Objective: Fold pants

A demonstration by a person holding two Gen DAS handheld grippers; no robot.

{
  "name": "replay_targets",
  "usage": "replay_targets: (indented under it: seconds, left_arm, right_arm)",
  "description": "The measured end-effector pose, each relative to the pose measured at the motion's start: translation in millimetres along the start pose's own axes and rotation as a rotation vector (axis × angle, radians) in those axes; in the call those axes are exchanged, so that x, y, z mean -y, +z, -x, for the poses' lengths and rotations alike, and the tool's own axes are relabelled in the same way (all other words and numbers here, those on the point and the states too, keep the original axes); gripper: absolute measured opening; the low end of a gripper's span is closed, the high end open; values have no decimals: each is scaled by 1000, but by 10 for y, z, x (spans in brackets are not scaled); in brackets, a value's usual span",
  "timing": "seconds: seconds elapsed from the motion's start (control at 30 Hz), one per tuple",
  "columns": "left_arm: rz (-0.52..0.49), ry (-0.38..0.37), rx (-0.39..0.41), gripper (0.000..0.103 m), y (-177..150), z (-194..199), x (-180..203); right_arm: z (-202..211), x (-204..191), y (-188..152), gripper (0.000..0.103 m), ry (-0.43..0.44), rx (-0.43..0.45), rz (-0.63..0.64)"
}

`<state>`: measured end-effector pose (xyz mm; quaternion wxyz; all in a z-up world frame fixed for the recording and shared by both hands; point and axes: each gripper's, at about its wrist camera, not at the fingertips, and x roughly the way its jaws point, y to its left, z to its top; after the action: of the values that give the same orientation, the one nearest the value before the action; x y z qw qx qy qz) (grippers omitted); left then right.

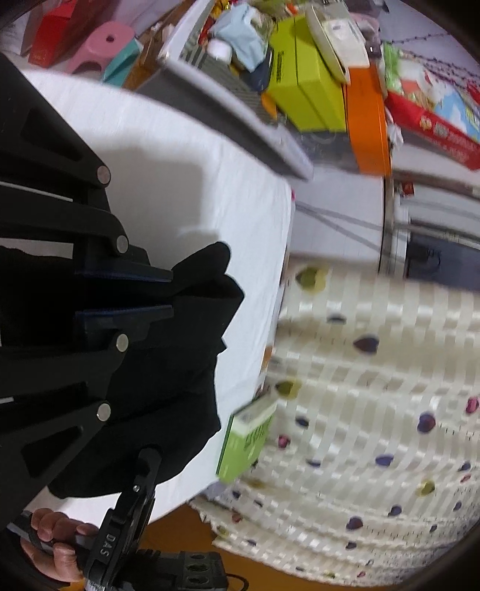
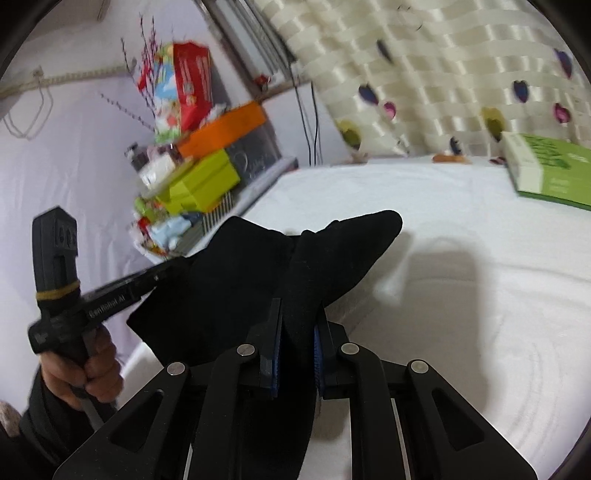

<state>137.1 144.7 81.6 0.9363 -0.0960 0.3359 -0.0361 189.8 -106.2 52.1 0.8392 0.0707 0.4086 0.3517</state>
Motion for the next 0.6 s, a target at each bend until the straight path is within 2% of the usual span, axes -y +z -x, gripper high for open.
replay_targets:
  seconds: [0.07,0.13,0.2,0.33,0.4,0.53,0.6]
  left_arm:
    - [15,24,-16,10,-26,-73,-110]
    - [24,47,-45,4,-114,-170,-200]
    - [18,61,-69,4,-212,-229,-249]
    - [9,100,-111,4,-364,-284,-304]
    - [12,110,-117,4,-398,-241,-325]
    - [9,109,-47,4,-416,75,-248]
    - [-15,92,-16,4,-458,215,-141]
  right_arm:
    - [-99,38,-75,16,-33,-34,15]
    - [-141,111,-146,25,-87,-59,24]
    - [-133,221,-191,36,-130,-88,9]
    - [135,156,-227,36,-192,-43,39]
    - [277,48,-281,36,-196,-22,69]
    - [360,-266,-474,36,-190,-16,164]
    - [271,-377,-584,36,-193,-40,208]
